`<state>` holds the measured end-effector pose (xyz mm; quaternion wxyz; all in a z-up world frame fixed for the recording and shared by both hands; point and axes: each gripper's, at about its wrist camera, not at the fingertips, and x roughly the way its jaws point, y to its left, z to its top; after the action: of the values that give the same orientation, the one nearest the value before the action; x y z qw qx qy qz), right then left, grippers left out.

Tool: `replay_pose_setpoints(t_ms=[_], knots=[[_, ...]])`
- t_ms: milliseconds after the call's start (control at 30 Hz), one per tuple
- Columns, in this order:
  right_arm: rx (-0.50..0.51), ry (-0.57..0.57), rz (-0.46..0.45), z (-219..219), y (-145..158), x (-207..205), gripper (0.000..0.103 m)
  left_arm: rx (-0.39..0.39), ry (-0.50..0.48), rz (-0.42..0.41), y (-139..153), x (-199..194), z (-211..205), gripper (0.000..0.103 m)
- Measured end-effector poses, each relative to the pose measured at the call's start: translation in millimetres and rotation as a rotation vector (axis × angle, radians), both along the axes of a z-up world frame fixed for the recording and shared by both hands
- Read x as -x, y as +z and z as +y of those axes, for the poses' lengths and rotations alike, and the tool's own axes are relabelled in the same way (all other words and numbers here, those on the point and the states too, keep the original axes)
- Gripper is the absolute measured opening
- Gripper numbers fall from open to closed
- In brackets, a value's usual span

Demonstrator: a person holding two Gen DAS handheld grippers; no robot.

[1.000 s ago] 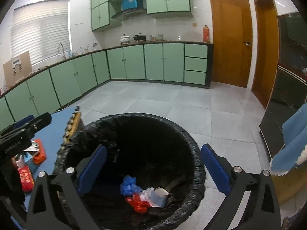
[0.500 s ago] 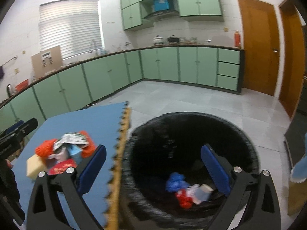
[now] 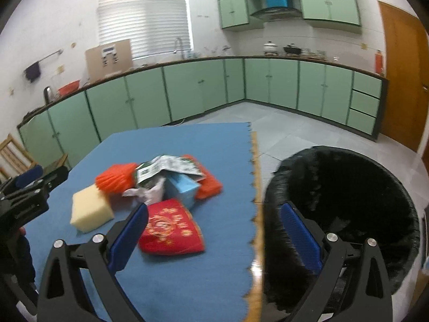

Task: Collect trash
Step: 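Grasp the yellow sponge with the left tool while the right grasps the red paper bag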

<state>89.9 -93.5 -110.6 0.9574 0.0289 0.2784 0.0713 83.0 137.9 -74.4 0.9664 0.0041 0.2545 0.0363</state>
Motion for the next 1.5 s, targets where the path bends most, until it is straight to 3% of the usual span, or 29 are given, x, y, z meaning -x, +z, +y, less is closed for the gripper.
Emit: replay_pose_setpoints(t_ms=[300,667,1033,1100,1200,1500], knots=[[0.016,0.12,0.059,42.9,-30.6,-18.2,0.097,-0.007,0.054,0.05,-25.1,-2.2,21.9,0.084],[0.078,0.158,0.173,48.1,-64.7,-42.0,0.097,-0.015,0.06,0.115,-48.9,-11.4,23.3,0.084],[0.066,0.215,0.277,54.1,-81.2,-57.8,0.096,-0.002,0.055,0.155,-59.0,-18.5,21.8,0.084],[0.065,0.221,0.281,54.4,-82.2,-58.7,0.095,-0.001,0.055,0.159,-60.0,-18.5,21.1,0.084],[0.057,0.229,0.285,54.5,-82.1,-60.0,0.081,-0.001,0.052,0.164,-61.0,-19.2,20.2,0.085],[0.031,0.203,0.251,47.4,-71.6,-50.3,0.081,0.017,0.052,0.206,-69.0,-22.0,14.8,0.086]])
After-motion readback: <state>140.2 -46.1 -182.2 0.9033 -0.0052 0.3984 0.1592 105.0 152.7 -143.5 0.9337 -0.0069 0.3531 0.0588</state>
